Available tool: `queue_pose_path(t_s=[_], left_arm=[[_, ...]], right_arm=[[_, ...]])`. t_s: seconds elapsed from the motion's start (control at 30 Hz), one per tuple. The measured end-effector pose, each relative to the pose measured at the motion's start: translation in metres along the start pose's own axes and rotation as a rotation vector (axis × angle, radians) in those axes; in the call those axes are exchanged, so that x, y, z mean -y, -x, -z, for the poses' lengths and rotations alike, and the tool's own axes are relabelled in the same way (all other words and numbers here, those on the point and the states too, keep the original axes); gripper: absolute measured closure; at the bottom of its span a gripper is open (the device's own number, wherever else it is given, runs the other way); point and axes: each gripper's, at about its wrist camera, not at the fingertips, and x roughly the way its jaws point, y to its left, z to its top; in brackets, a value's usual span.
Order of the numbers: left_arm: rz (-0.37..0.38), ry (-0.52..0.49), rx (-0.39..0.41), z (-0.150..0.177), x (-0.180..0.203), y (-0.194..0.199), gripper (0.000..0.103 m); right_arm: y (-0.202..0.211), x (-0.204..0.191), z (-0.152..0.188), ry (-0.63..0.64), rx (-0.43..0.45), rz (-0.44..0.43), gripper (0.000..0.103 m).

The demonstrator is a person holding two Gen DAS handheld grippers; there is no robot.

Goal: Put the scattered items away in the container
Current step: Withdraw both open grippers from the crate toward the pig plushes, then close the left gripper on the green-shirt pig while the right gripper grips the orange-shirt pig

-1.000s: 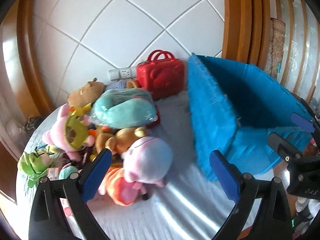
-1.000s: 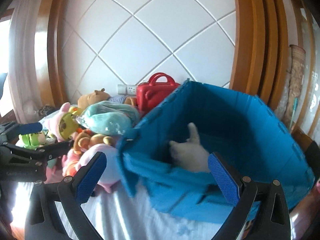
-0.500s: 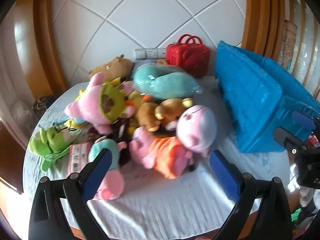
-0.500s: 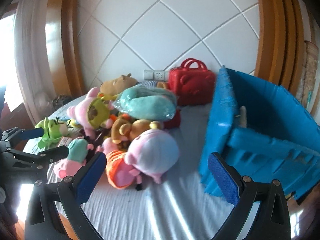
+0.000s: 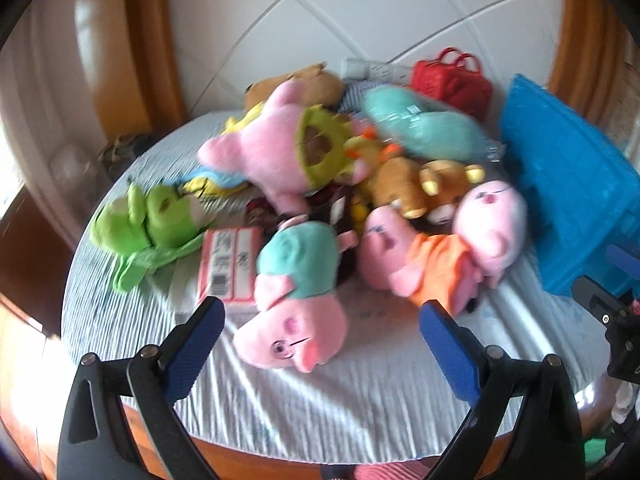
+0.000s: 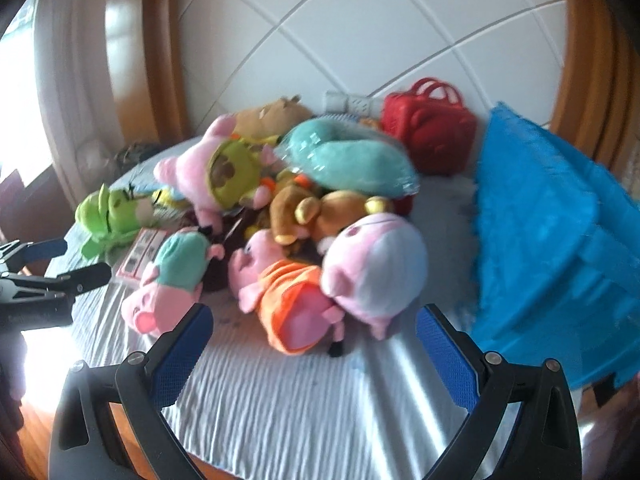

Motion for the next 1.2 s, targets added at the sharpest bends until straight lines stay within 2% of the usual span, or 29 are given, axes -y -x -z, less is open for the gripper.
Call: queue_pose_path(t_s=[0.23, 0.53, 0.73, 0.93, 1.2], left_arm=[[-0.056, 0.079, -0.101, -0.003, -0.016, -0.042, 0.008], [-0.079, 0.154, -0.197, -0.009, -0.008, -0.097, 0.011], [-0.111, 0.206, -0.264, -0.002, -0.008, -0.126, 0.011], [-0.108, 0.235, -0.331, 0.005, -0.010, -0.153, 0.014], [-0.137, 0.214, -0.368, 0.001, -0.008, -0.183, 0.014]], right_arm=[[-0.066, -0.020, -0.017, 0.108, -0.094, -0.130, 0.000], [-0.140, -0.041, -0.033, 0.311, -0.214, -0.238, 0.000], [-0.184, -0.047, -0.038, 0.396, -0.285, -0.241, 0.001], [-0.214, -0.056, -0.037, 0.460, -0.342, -0.252, 0.001], [-0.248, -0.062, -0.030, 0.515, -0.399, -0.235, 0.001]])
